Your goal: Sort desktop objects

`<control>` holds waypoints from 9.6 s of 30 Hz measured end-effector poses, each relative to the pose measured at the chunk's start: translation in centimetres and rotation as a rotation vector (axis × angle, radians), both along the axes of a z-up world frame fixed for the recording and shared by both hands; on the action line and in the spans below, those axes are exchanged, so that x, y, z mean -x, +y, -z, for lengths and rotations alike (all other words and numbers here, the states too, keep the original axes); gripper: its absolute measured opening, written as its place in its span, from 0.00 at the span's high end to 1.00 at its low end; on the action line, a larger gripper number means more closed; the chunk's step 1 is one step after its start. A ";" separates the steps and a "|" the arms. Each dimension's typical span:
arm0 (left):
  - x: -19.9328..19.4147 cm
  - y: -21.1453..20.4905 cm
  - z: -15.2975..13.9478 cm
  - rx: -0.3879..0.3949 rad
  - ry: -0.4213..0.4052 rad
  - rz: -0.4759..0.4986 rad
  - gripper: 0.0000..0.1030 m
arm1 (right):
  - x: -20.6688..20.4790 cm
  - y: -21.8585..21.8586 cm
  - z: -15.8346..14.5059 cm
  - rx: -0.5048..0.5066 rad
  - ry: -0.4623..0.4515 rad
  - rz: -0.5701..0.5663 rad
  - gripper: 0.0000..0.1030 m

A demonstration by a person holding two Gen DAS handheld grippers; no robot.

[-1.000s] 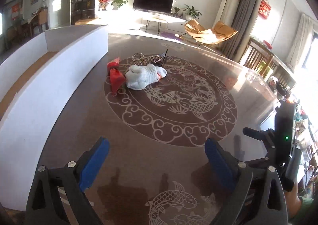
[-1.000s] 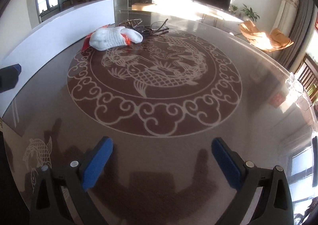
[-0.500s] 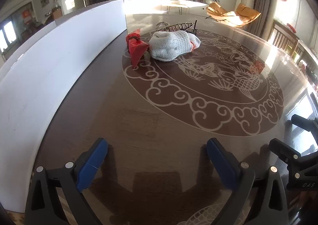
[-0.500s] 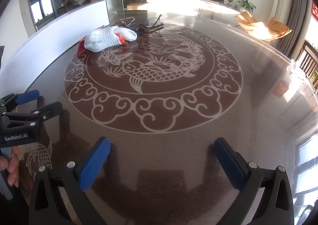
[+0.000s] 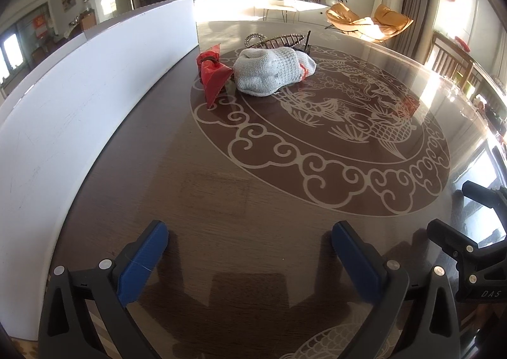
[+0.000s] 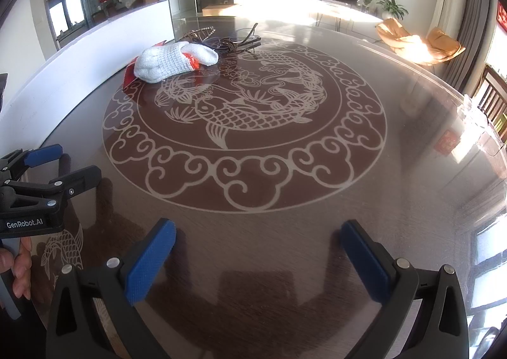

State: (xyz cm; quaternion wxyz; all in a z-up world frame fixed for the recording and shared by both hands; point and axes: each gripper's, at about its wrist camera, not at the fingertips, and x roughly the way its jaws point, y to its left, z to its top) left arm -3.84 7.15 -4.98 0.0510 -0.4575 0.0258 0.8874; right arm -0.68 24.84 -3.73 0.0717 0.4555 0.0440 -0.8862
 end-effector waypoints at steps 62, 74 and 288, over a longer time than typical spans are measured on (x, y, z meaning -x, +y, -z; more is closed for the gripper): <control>0.4 0.4 0.1 -0.006 0.000 0.033 0.00 | 0.0 -0.1 0.0 0.000 -0.001 0.000 0.00; 0.8 -4.2 -0.3 -0.121 0.030 -0.144 0.00 | 0.0 0.0 0.0 0.000 -0.001 0.001 0.00; 3.8 -4.6 0.3 0.000 -0.002 0.009 0.00 | 5.2 -1.6 0.0 0.001 -0.003 0.002 0.00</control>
